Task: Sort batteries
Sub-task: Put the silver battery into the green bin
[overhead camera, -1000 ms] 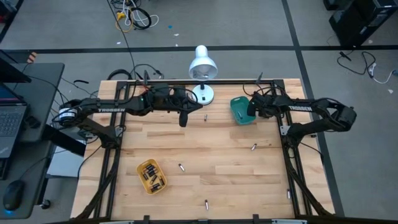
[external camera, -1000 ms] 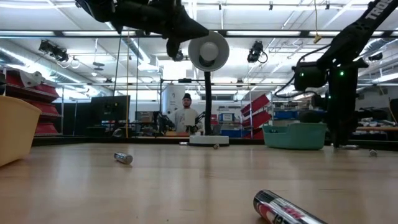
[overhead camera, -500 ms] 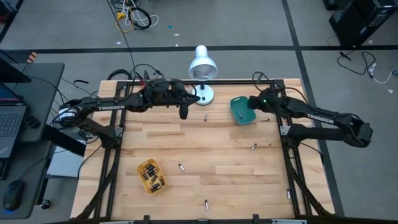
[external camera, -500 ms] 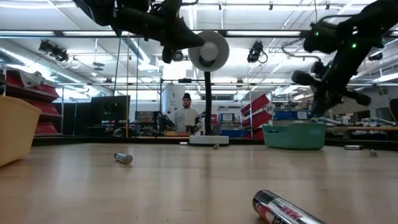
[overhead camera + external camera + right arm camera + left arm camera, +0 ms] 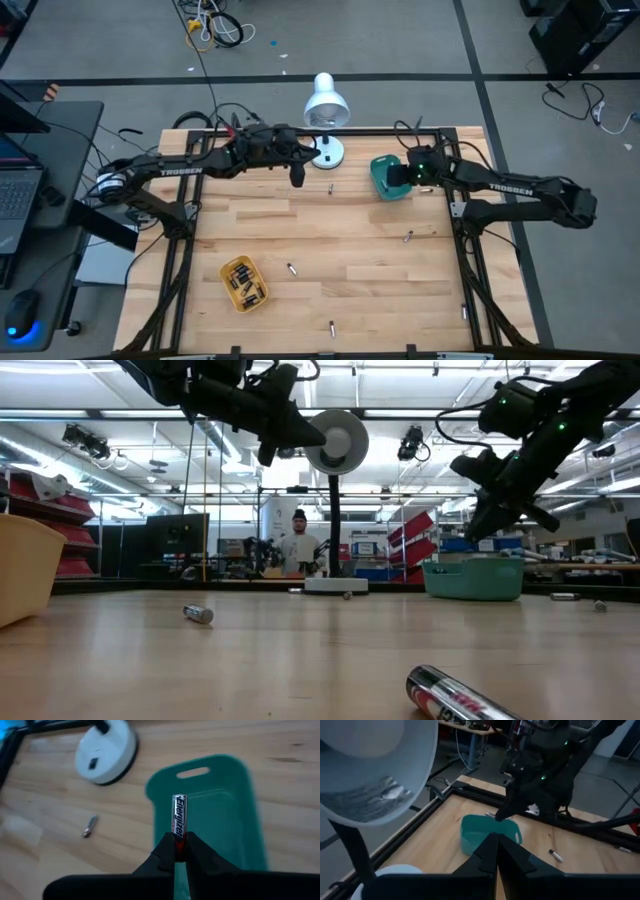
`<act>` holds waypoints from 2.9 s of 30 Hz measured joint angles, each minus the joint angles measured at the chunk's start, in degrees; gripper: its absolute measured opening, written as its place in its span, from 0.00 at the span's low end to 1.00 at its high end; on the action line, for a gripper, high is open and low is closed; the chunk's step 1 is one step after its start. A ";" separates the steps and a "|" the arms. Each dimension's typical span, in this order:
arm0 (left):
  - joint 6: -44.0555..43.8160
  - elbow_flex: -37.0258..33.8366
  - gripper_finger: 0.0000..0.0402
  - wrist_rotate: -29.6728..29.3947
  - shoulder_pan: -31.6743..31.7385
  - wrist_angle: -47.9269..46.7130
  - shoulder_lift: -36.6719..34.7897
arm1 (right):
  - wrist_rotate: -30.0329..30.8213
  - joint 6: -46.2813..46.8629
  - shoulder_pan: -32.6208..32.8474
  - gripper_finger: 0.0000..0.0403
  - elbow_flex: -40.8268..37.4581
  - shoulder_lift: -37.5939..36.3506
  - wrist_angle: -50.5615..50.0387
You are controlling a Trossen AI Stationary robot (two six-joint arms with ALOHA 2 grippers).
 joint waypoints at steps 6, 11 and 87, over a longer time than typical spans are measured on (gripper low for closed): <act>-3.69 0.00 0.05 0.34 -0.04 -0.15 1.56 | -0.57 -0.36 0.33 0.12 0.00 0.62 -0.28; -4.53 0.00 0.05 2.65 -0.04 -0.14 1.56 | -0.99 -2.47 0.33 0.25 0.00 0.62 -1.70; 6.21 -0.07 0.05 -5.86 -3.87 -18.34 1.98 | 1.31 74.37 -6.34 0.33 1.21 16.12 -23.97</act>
